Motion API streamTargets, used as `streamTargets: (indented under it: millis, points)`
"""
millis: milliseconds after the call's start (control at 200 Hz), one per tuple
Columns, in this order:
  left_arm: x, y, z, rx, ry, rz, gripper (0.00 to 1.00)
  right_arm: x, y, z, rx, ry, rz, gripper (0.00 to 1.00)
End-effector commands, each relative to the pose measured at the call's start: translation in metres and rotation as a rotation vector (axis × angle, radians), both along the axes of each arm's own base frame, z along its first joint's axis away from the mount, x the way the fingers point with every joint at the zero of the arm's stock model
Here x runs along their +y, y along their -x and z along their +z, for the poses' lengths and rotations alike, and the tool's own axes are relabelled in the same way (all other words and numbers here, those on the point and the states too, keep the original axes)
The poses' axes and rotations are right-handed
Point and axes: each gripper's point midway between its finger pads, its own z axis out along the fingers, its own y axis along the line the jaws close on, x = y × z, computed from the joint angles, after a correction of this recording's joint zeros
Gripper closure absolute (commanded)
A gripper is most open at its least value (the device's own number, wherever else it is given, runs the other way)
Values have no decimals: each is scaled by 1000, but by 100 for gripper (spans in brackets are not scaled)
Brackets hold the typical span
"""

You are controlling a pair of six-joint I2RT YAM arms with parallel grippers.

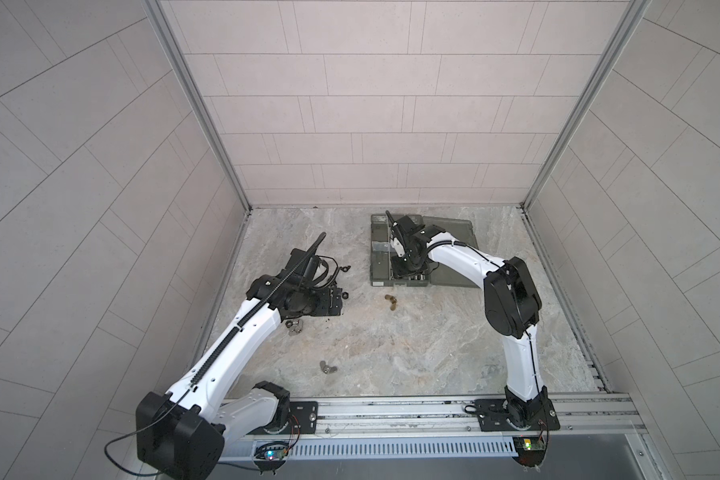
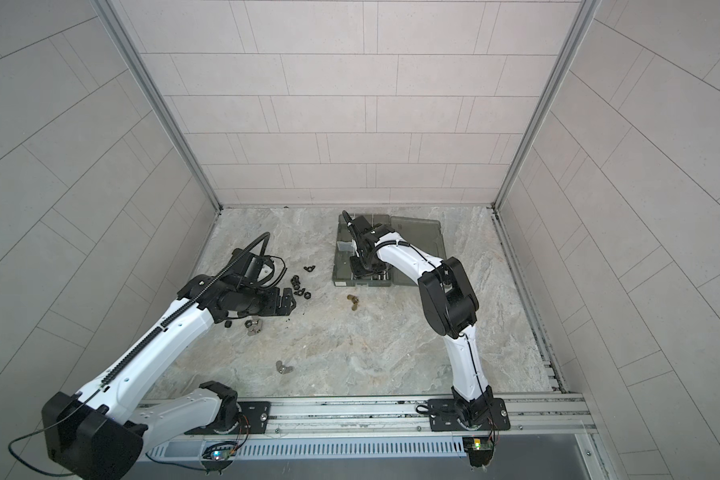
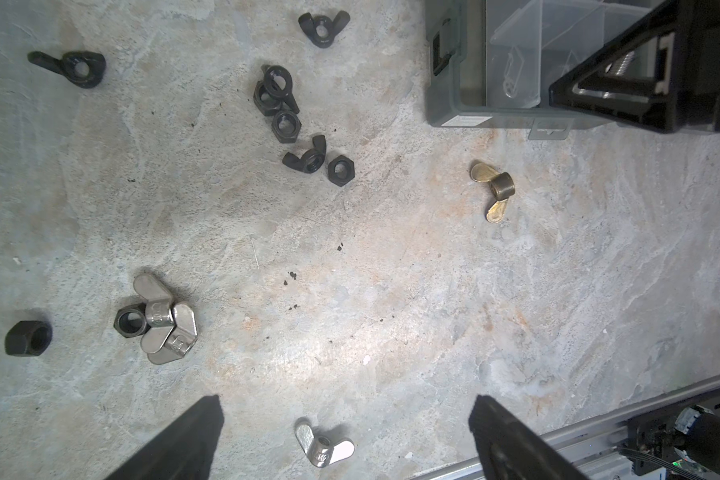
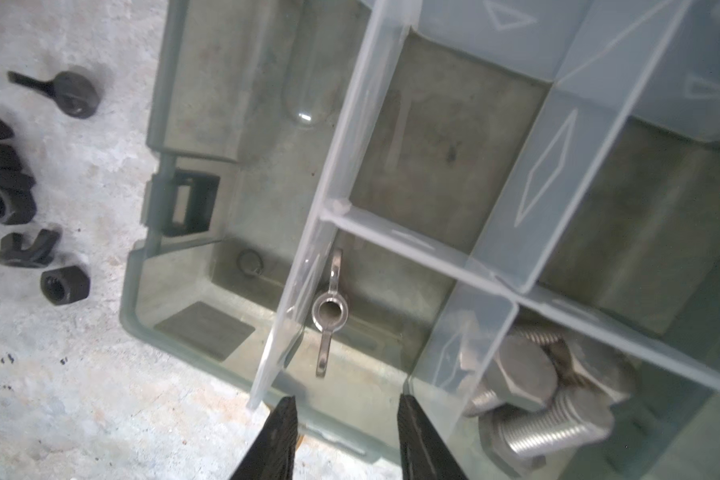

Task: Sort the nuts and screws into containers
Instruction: 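Open the right gripper to drop the wing nut into an empty compartment, then withdraw the right gripper toward another silver wing nut near the robot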

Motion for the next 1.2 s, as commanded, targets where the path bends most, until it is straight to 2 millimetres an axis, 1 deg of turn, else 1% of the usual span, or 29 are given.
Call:
streamTargets:
  millis: [0, 40, 150, 295, 365, 425, 500, 570, 655, 786, 886, 971, 1046, 1076, 1191]
  points:
    - [7, 9, 6, -12, 2, 21, 0, 1, 22, 36, -64, 2, 30, 59]
    - [5, 12, 6, -16, 21, 24, 0, 3, 32, 38, -66, 4, 41, 59]
    - [8, 21, 9, -31, 48, 45, 0, 8, 65, 35, -62, 25, 80, 59]
    - [8, 34, 24, -80, 104, 56, 0, 15, 108, 20, -46, 45, 124, 59]
    - [9, 41, 26, -86, 125, 70, 0, 18, 126, 14, -42, 39, 129, 59]
    - [10, 46, 28, -91, 140, 83, 0, 25, 139, 11, -46, 12, 135, 59]
    - [14, 52, 29, -90, 142, 102, 0, 39, 158, 9, -45, -41, 155, 58]
    - [27, 58, 42, -140, 101, 118, 0, 54, 175, 4, -40, -68, 192, 54]
    - [43, 63, 57, -173, 29, 139, 0, 75, 196, -1, -36, -84, 260, 53]
    - [54, 67, 73, -195, -3, 174, 0, 111, 225, -5, -36, -113, 374, 53]
    - [62, 67, 82, -206, -33, 205, 0, 135, 241, -6, -48, -154, 443, 53]
    - [69, 63, 91, -225, -64, 234, 0, 153, 251, -5, -52, -210, 485, 53]
    - [72, 60, 101, -250, -65, 250, 0, 166, 255, -3, -62, -258, 512, 53]
    - [71, 53, 99, -229, -76, 257, 0, 171, 257, -3, -65, -276, 522, 53]
    - [70, 41, 107, -236, -57, 274, 0, 185, 260, -5, -62, -311, 552, 53]
